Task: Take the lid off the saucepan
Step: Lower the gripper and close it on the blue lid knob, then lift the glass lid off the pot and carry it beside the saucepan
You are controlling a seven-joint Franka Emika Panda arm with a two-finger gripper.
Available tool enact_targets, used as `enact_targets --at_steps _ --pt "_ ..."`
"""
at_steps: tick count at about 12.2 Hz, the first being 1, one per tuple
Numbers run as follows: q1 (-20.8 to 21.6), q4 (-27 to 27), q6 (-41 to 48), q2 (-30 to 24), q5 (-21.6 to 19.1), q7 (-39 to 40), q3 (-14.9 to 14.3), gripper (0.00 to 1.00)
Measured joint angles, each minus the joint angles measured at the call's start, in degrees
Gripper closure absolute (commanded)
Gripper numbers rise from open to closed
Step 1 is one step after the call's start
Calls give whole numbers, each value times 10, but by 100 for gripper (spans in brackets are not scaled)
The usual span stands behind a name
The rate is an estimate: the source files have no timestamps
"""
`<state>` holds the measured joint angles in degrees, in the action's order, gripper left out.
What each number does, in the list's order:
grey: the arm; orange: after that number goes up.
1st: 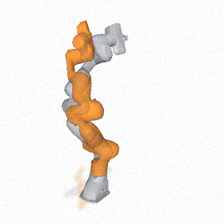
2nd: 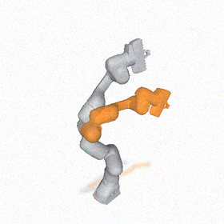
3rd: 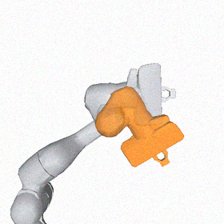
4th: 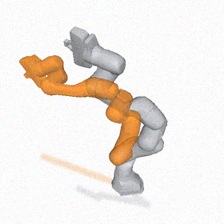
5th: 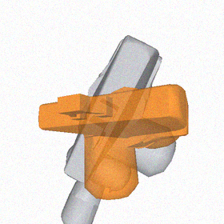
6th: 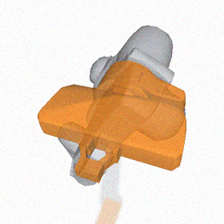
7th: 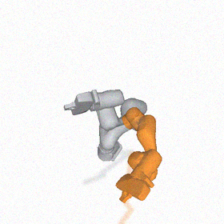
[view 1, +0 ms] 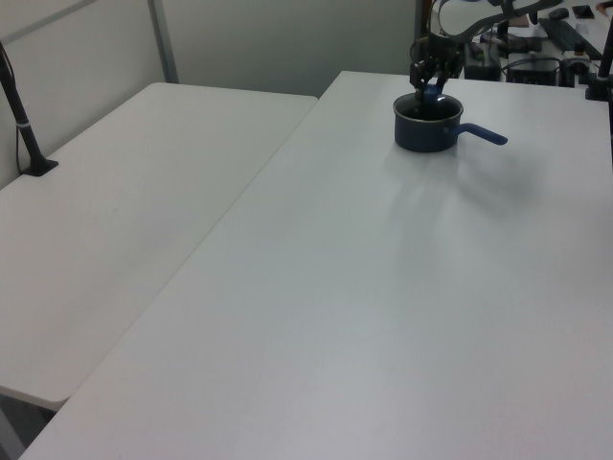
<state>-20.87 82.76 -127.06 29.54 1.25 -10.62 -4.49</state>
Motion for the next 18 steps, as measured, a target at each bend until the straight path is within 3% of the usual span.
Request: enact_targets --at_steps 4,7,9,13,15,18 --pt "0 -11 -1 -8 0 4 3 71" --pt "1 -1 0 -48 0 13 51 71" --pt "4 58 1 -91 0 14 100 72" --pt "11 245 2 -224 0 16 182 72" --pt "44 331 2 -266 9 16 197 72" --pt "90 394 -16 -273 15 16 197 71"
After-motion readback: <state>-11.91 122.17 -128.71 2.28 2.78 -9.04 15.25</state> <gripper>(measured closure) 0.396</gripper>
